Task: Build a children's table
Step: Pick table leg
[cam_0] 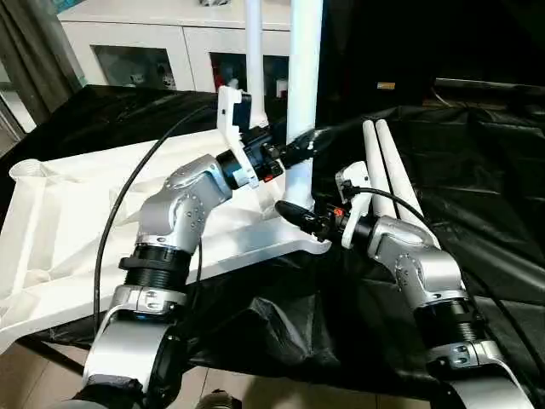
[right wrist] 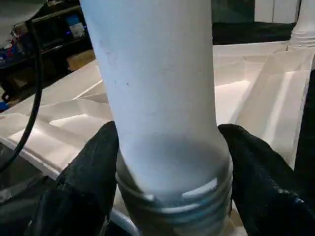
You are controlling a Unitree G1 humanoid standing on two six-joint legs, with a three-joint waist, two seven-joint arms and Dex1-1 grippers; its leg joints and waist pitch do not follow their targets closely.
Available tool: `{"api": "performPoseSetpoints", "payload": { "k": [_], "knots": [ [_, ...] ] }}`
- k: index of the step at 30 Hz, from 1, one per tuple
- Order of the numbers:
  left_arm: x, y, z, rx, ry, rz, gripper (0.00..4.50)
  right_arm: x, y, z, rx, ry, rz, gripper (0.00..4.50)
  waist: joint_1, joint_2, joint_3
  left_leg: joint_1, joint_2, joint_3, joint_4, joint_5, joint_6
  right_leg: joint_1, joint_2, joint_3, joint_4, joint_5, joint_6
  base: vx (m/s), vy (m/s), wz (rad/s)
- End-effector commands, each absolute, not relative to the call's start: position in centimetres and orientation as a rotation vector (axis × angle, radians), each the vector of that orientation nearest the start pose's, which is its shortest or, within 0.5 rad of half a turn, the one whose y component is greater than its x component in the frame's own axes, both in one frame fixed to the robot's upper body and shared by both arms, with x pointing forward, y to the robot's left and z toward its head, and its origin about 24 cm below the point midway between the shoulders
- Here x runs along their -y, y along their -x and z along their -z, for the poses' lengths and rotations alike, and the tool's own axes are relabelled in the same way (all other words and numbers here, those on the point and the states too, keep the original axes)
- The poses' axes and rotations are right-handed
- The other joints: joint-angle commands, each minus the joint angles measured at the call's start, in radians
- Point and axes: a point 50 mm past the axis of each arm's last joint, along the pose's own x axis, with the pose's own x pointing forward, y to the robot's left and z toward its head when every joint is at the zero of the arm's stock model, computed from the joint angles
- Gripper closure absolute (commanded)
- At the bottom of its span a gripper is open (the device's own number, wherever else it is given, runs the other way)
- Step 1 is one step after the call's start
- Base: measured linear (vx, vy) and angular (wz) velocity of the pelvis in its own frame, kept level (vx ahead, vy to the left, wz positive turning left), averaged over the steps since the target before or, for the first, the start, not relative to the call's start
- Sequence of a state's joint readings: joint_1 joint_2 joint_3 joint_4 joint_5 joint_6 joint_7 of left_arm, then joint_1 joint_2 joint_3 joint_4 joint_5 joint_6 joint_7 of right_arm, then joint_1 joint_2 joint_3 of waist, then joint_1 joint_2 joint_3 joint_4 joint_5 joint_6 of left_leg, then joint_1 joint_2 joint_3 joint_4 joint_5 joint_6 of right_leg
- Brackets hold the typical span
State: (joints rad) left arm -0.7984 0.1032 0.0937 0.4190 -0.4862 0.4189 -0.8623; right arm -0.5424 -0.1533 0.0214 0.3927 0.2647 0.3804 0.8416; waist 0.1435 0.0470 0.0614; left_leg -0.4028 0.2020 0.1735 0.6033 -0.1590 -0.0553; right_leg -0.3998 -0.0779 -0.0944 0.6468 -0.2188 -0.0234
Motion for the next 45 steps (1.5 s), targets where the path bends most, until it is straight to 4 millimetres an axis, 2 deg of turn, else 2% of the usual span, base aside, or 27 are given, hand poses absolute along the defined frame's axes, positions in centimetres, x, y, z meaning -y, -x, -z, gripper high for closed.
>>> {"api": "performPoseSetpoints", "payload": {
  "k": [1, 16, 17, 19, 22, 23, 24, 25, 26, 32, 39, 42, 45],
  "knots": [
    [-8.6, -35.9, -17.8, 0.081, 0.371, 1.071, 0.82, 10.3, -32.6, -8.7, -0.193, -0.160, -0.995, 1.70, 0.001, 0.003, -0.090, 0.022, 0.030, -0.014, -0.053, -0.124, 0.042, 0.064, -0.071, 0.053, -0.070, 0.052, -0.224, 0.000, 0.000, 0.00],
    [-8.9, -36.8, -18.4, 0.069, 0.373, 0.981, 1.93, 10.5, -32.7, -9.1, -0.187, -0.132, -0.981, 1.71, 0.001, 0.001, -0.090, 0.022, 0.028, -0.014, -0.052, -0.117, 0.040, 0.064, -0.071, 0.053, -0.071, 0.051, -0.220, 0.000, 0.000, 0.00],
    [-8.8, -36.8, -18.4, 0.051, 0.357, 0.970, 2.10, 10.5, -32.9, -9.2, -0.177, -0.144, -0.962, 1.36, 0.001, -0.002, -0.090, 0.022, 0.028, -0.014, -0.052, -0.114, 0.041, 0.064, -0.072, 0.053, -0.070, 0.051, -0.219, 0.000, 0.000, 0.00],
    [-8.7, -36.9, -18.3, 0.017, 0.334, 0.957, 2.26, 10.3, -33.0, -9.3, -0.177, -0.165, -0.963, 0.98, 0.000, -0.001, -0.090, 0.022, 0.028, -0.014, -0.052, -0.113, 0.041, 0.063, -0.072, 0.053, -0.070, 0.049, -0.220, 0.000, 0.000, 0.00],
    [-8.6, -37.2, -18.3, -0.036, 0.313, 0.907, 2.50, 10.2, -32.9, -9.7, -0.192, -0.171, -0.995, 0.90, 0.000, 0.000, -0.090, 0.023, 0.029, -0.015, -0.052, -0.110, 0.047, 0.064, -0.071, 0.053, -0.069, 0.051, -0.216, 0.000, 0.000, 0.00],
    [-8.7, -37.5, -18.4, -0.065, 0.313, 0.865, 2.50, 10.4, -33.1, -10.2, -0.195, -0.172, -0.998, 0.90, 0.000, -0.008, -0.090, 0.023, 0.029, -0.014, -0.052, -0.106, 0.047, 0.066, -0.071, 0.053, -0.069, 0.050, -0.216, 0.000, 0.000, 0.00],
    [-8.8, -37.6, -18.7, -0.075, 0.312, 0.841, 2.57, 10.6, -33.2, -10.7, -0.201, -0.185, -1.001, 0.70, 0.002, -0.005, -0.090, 0.023, 0.028, -0.015, -0.052, -0.101, 0.048, 0.066, -0.070, 0.053, -0.068, 0.053, -0.217, 0.000, 0.000, 0.00],
    [-8.8, -37.7, -18.8, -0.084, 0.318, 0.828, 2.62, 10.8, -33.3, -11.1, -0.204, -0.199, -1.009, 0.52, 0.002, -0.007, -0.090, 0.022, 0.027, -0.014, -0.051, -0.095, 0.051, 0.066, -0.070, 0.053, -0.069, 0.053, -0.216, 0.000, 0.000, 0.00],
    [-9.0, -37.9, -19.0, -0.093, 0.318, 0.799, 2.62, 11.2, -33.5, -11.9, -0.209, -0.232, -1.022, 0.52, 0.004, -0.007, -0.090, 0.022, 0.026, -0.014, -0.050, -0.093, 0.052, 0.066, -0.070, 0.053, -0.070, 0.051, -0.217, 0.000, 0.000, 0.00],
    [-9.1, -38.1, -19.3, -0.121, 0.337, 0.774, 2.62, 11.6, -33.6, -13.6, -0.215, -0.306, -1.053, 0.52, 0.008, -0.013, -0.091, 0.019, 0.024, -0.013, -0.047, -0.064, 0.062, 0.067, -0.071, 0.052, -0.068, 0.064, -0.217, 0.000, 0.000, 0.00],
    [-8.5, -37.7, -19.3, -0.139, 0.354, 0.793, 2.62, 10.9, -33.7, -12.8, -0.302, -0.193, -1.036, 0.52, 0.006, -0.014, -0.090, 0.018, 0.024, -0.012, -0.048, -0.073, 0.043, 0.065, -0.071, 0.052, -0.071, 0.038, -0.210, 0.000, 0.000, 0.00],
    [-8.4, -37.7, -19.4, -0.145, 0.354, 0.792, 2.62, 9.7, -34.5, -11.9, -0.366, -0.146, -0.936, 0.52, 0.003, -0.012, -0.090, 0.019, 0.024, -0.013, -0.050, -0.070, 0.030, 0.061, -0.072, 0.052, -0.071, 0.021, -0.212, 0.000, 0.000, 0.00],
    [-8.3, -37.6, -19.4, -0.146, 0.353, 0.793, 2.62, 8.5, -34.7, -11.6, -0.365, -0.116, -0.918, 0.52, 0.001, -0.010, -0.090, 0.019, 0.024, -0.012, -0.050, -0.074, 0.021, 0.062, -0.072, 0.053, -0.071, 0.028, -0.211, 0.000, 0.000, 0.00]
  ]
}}
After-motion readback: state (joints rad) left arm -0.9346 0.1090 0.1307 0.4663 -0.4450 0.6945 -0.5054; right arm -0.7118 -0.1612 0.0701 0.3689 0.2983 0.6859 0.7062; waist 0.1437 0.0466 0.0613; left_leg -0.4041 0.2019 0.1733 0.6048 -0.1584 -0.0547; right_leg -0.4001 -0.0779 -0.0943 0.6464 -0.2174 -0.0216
